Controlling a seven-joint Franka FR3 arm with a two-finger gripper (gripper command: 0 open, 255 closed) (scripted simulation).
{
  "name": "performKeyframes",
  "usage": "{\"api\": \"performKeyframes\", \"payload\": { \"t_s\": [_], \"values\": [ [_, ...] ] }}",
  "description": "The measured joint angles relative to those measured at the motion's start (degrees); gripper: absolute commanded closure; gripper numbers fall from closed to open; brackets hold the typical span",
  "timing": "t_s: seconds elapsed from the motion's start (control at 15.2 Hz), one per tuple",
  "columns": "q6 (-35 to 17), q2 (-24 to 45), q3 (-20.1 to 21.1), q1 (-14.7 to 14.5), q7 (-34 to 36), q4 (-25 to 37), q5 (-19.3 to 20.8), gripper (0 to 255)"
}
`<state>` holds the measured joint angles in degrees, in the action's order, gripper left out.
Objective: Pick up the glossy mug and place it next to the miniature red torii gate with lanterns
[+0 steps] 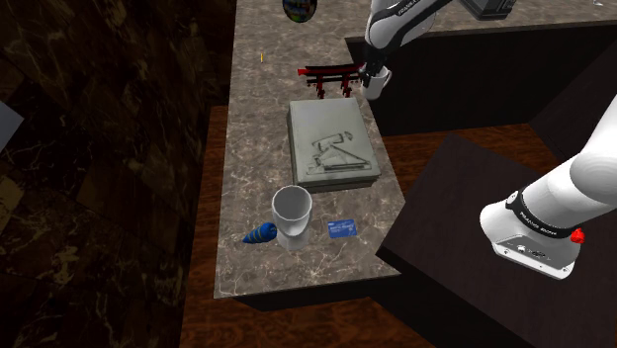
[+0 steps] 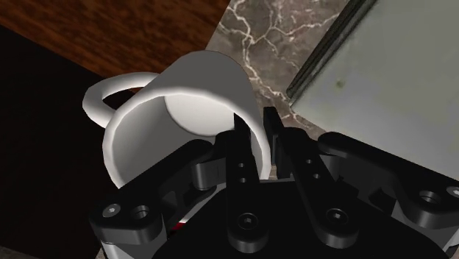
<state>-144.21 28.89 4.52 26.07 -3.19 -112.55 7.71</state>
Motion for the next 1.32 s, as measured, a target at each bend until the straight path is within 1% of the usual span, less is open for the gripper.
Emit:
{"api": "performKeyframes", "payload": {
  "t_s": [0.73,1.19,1.25,1.32],
  "values": [
    [-6.1,7.1,-1.0,-0.7,1.0,1.0,1.1,255],
    [-6.7,7.9,-1.1,-0.7,1.0,1.2,1.2,255],
    [-6.7,7.9,-1.1,-0.7,1.0,1.2,1.2,0],
    [-6.7,7.9,-1.1,-0.7,1.0,1.2,1.3,0]
  ]
}}
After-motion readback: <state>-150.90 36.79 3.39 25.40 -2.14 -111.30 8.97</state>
